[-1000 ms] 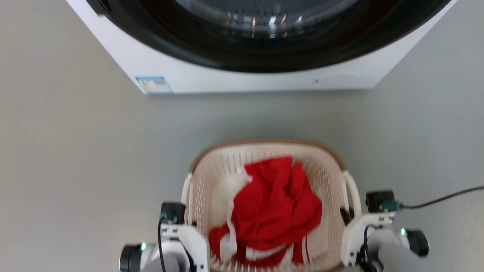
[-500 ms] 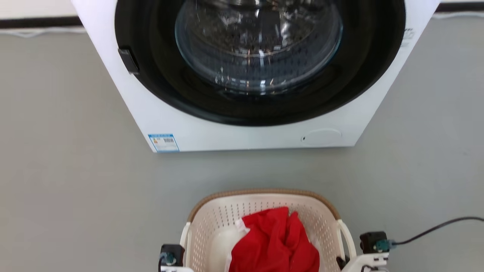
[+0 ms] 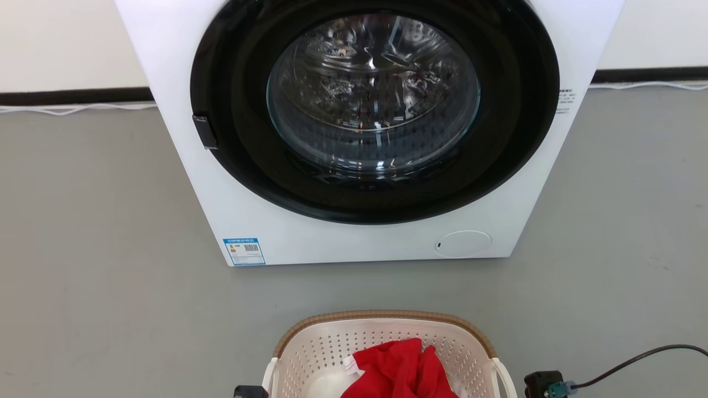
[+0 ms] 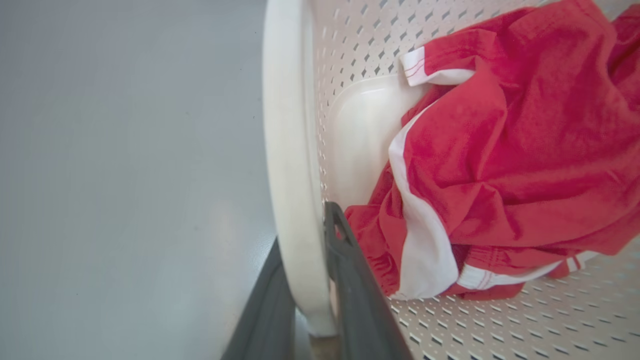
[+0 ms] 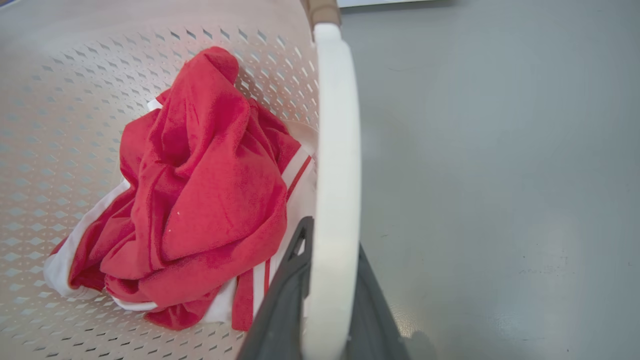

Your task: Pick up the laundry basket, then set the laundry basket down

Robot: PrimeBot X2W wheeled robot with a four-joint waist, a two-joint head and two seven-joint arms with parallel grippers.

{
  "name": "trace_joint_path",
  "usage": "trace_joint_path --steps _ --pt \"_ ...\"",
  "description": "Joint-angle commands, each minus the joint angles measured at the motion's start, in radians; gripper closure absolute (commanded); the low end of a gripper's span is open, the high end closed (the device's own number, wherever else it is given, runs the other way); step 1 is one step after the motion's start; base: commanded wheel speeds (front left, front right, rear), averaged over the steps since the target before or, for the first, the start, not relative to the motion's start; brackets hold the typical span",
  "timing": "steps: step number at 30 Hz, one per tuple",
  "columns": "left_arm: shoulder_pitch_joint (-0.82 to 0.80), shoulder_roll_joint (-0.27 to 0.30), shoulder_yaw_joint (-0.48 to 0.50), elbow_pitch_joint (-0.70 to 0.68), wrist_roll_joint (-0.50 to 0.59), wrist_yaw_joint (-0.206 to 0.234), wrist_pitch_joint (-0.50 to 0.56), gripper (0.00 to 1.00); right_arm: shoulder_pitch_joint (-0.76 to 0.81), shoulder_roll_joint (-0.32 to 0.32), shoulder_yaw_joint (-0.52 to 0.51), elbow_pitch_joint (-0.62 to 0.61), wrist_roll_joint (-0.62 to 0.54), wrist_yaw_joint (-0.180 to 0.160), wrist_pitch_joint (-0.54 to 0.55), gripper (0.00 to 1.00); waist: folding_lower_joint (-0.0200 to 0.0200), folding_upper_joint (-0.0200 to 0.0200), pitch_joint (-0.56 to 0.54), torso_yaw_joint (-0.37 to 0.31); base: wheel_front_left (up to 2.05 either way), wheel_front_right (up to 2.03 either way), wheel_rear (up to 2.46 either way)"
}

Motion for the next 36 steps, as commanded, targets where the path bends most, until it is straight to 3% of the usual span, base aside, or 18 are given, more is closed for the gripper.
trace_joint_path --steps 1,36 --pt "-0.01 0.035 0.016 0.007 -0.004 0.003 -0.015 1.0 0.002 -0.005 0.032 -0.01 0.006 0.007 -0.006 1.0 0.0 -0.0001 -0.01 0.001 0.0 0.0 0.0" --pt "-0.014 0.035 -0.034 0.026 -0.039 0.0 -0.032 1.0 -0.015 -0.005 0.151 0.022 0.133 0.007 -0.038 1.0 0.0 -0.0001 -0.04 -0.005 0.0 0.0 0.0"
